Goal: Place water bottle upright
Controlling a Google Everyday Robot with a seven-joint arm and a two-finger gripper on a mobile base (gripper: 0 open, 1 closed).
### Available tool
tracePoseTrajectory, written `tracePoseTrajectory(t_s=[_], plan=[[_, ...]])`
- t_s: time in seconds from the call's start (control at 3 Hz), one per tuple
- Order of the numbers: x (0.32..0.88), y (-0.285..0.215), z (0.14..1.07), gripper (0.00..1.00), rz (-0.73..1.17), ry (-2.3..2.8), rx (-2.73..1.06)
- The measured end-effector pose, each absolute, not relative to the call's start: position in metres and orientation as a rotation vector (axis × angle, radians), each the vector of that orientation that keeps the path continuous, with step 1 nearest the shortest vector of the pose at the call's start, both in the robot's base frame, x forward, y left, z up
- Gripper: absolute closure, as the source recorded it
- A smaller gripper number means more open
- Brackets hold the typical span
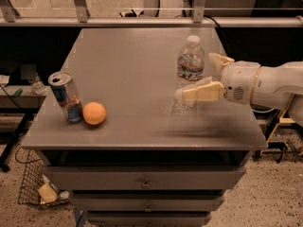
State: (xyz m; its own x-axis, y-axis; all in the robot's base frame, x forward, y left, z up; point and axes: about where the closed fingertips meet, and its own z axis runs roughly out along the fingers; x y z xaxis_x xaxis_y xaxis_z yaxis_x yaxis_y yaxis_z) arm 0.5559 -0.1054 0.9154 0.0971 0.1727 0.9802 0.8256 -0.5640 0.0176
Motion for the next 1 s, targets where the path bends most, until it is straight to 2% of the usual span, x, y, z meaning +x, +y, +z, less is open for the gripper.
tracePoseTrajectory(t_s=[0.67, 1.0], plan=[[0.554, -0.11, 0.913, 0.0, -1.49, -0.988, -1.839], [0.547, -0.13, 0.902, 0.0, -1.461, -0.975, -1.907]])
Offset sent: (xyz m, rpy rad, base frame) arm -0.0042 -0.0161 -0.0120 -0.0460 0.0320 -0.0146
